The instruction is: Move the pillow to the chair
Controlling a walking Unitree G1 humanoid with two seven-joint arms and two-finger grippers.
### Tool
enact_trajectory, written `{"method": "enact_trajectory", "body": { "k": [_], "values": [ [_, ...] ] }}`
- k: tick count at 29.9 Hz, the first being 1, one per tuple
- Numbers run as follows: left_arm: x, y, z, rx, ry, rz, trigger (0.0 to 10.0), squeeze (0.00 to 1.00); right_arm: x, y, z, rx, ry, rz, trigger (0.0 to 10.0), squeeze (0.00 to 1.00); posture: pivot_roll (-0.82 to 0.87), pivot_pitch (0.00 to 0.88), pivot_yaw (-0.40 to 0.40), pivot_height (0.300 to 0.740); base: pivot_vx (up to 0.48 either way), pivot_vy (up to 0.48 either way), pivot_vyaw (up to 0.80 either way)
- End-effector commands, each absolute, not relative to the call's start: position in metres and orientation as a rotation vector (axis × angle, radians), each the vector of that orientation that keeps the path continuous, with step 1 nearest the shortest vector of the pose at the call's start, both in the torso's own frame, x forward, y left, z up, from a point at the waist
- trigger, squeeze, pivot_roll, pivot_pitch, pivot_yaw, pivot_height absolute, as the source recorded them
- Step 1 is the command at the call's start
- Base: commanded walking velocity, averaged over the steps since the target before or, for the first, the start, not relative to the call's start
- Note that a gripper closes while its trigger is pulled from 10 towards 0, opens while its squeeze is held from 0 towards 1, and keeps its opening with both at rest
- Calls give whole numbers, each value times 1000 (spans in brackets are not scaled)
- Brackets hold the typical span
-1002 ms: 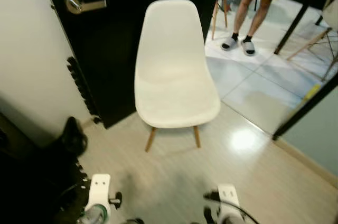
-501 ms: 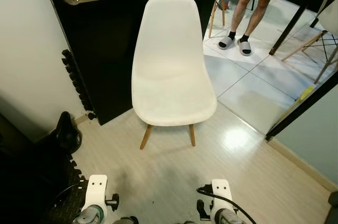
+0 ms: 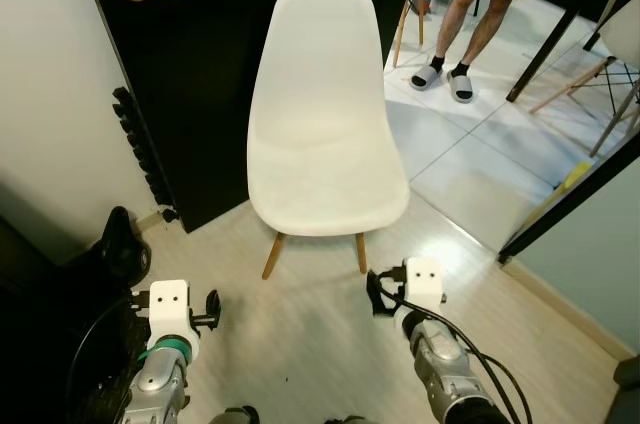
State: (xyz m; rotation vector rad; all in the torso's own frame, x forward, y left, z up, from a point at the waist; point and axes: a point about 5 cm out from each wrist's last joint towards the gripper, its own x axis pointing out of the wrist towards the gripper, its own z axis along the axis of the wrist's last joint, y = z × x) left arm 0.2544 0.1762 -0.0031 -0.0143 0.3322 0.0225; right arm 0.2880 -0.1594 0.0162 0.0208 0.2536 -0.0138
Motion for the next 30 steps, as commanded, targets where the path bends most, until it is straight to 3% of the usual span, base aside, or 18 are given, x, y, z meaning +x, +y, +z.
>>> {"method": "enact_trajectory", "body": {
  "k": [1,10,16,22,27,30],
  "values": [
    [253,168,-3,0,334,-35,10000,0,284,-170,16,8,250,-54,10000,0,-53,67,40,740,0,0,0],
    [262,164,12,-64,285,-103,10000,0,286,-181,30,94,198,-115,10000,0,-81,65,79,740,0,0,0],
    [270,192,29,-16,250,-13,10000,0,295,-146,38,161,162,-87,10000,0,-20,44,131,740,0,0,0],
    [267,196,35,-26,202,-17,10000,0,289,-140,28,211,249,-69,10000,0,-23,45,105,740,0,0,0],
    [266,179,39,15,169,-109,10000,0,283,-144,33,218,214,9,10000,0,-43,30,112,740,0,0,0],
    [266,171,39,84,184,-131,10000,0,281,-150,33,157,221,-47,10000,0,-35,9,95,740,0,0,0]
  ]
}}
